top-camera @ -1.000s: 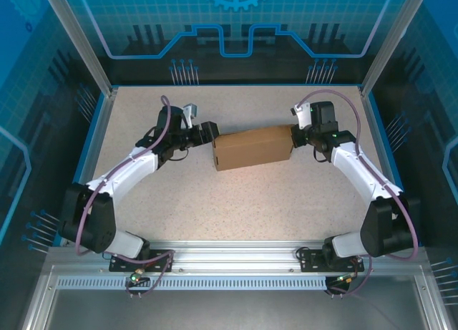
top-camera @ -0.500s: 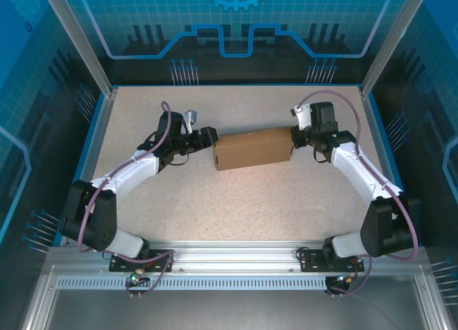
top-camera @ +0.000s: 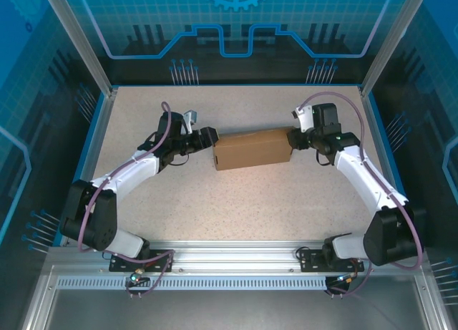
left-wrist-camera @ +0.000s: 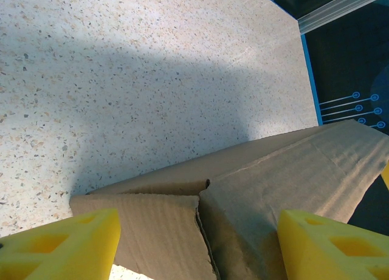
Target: Fold the paper box
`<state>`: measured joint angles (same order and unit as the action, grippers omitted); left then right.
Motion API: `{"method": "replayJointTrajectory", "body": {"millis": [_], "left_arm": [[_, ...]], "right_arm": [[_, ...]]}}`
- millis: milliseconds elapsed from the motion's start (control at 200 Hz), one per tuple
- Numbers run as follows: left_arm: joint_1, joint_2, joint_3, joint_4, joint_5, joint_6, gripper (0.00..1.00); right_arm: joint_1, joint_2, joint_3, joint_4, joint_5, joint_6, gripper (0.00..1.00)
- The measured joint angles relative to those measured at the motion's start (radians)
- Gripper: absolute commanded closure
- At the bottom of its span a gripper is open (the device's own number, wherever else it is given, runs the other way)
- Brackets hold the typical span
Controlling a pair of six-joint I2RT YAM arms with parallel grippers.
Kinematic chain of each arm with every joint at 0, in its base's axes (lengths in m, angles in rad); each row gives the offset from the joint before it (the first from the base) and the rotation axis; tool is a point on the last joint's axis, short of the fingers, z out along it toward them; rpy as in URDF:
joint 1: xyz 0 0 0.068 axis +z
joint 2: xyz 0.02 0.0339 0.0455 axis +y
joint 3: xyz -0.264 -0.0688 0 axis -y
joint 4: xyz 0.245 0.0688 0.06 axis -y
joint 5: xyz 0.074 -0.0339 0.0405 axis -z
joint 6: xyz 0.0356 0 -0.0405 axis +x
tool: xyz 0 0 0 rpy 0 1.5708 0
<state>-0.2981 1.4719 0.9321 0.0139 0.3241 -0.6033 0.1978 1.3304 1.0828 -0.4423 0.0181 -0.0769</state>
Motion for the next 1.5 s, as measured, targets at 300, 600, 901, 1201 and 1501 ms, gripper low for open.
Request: {"method": "replayJointTrajectory", "body": {"millis": [300,600,901,1201,1501], "left_arm": [[0.0,0.0,0.0,0.001,0.0,0.0,0.31],[0.0,0.003,0.0,0.01,0.0,0.001,0.31],[0.0,0.008,0.0,0.017,0.0,0.001,0.31],[0.0,0.01,0.0,0.017,0.0,0.001,0.31],[0.0,0.012,0.0,0.009,0.0,0.002,0.31]], "right_arm": [[-0.002,-0.01,0.121,-0.058,-0.064,0.003,0.34],[-0.068,0.145,0.249,-0.076,-0.194,0.047,0.32],[-0.154,0.214,0.248,-0.092,-0.29,0.085,0.33],[-0.181,0.214,0.19,-0.087,-0.337,0.104,0.35],[-0.182,0.214,0.151,-0.056,-0.349,0.113,0.35]]}}
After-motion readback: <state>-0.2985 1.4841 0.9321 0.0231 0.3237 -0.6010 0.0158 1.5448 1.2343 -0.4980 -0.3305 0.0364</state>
